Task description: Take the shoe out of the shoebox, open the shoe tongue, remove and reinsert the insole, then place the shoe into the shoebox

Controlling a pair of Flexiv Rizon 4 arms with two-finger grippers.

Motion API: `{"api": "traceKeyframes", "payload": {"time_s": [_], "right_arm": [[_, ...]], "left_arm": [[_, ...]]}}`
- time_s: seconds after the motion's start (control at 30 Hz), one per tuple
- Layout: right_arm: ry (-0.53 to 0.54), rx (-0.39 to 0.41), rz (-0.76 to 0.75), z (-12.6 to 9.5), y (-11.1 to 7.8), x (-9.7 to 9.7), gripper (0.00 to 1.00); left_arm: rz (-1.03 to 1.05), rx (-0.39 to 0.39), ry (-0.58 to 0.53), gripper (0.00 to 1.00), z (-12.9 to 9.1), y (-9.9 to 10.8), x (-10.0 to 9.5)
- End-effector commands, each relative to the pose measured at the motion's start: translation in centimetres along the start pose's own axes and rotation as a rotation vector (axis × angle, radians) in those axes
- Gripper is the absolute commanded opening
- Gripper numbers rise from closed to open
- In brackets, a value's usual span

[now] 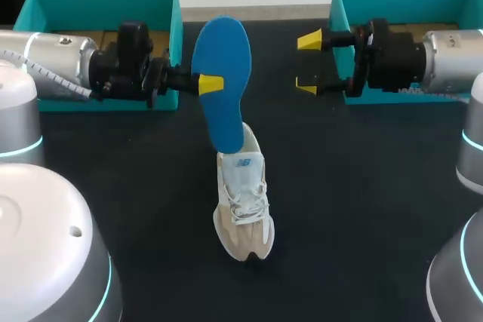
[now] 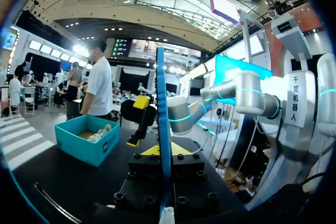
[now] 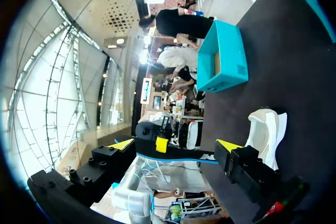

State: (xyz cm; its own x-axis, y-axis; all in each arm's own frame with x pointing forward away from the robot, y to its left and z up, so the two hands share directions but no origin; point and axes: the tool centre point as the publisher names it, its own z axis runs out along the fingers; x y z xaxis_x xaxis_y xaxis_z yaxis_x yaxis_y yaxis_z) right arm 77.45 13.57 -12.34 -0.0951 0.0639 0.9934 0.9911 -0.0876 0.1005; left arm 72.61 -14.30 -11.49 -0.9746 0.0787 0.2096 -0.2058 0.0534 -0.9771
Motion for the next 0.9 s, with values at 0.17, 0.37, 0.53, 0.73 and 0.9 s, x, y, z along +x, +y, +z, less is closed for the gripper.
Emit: {"api": "traceKeyframes", "payload": {"time_s": [0.17,0.37,0.53,0.73,0.9], "right_arm": [[-0.002,-0.002,0.001,0.2,0.0,0.0,1.0],[-0.002,-0.002,0.001,0.2,0.0,0.0,1.0],[-0.002,-0.002,0.001,0.2,0.0,0.0,1.0],[-0.002,-0.002,0.001,0.2,0.0,0.0,1.0],[-0.002,-0.002,0.001,0.2,0.0,0.0,1.0]], "left_arm": [[-0.327,0.044,-0.008,0.0,-0.7,-0.8,-1.4],[-0.541,0.065,-0.03,0.0,-1.1,-0.8,-1.9],[-0.878,0.052,0.072,0.0,-1.2,-0.2,-1.6],[-1.066,0.068,0.139,0.0,-1.2,0.6,-2.4],[-1.163,0.038,0.173,0.0,-0.7,1.5,-3.1]]}}
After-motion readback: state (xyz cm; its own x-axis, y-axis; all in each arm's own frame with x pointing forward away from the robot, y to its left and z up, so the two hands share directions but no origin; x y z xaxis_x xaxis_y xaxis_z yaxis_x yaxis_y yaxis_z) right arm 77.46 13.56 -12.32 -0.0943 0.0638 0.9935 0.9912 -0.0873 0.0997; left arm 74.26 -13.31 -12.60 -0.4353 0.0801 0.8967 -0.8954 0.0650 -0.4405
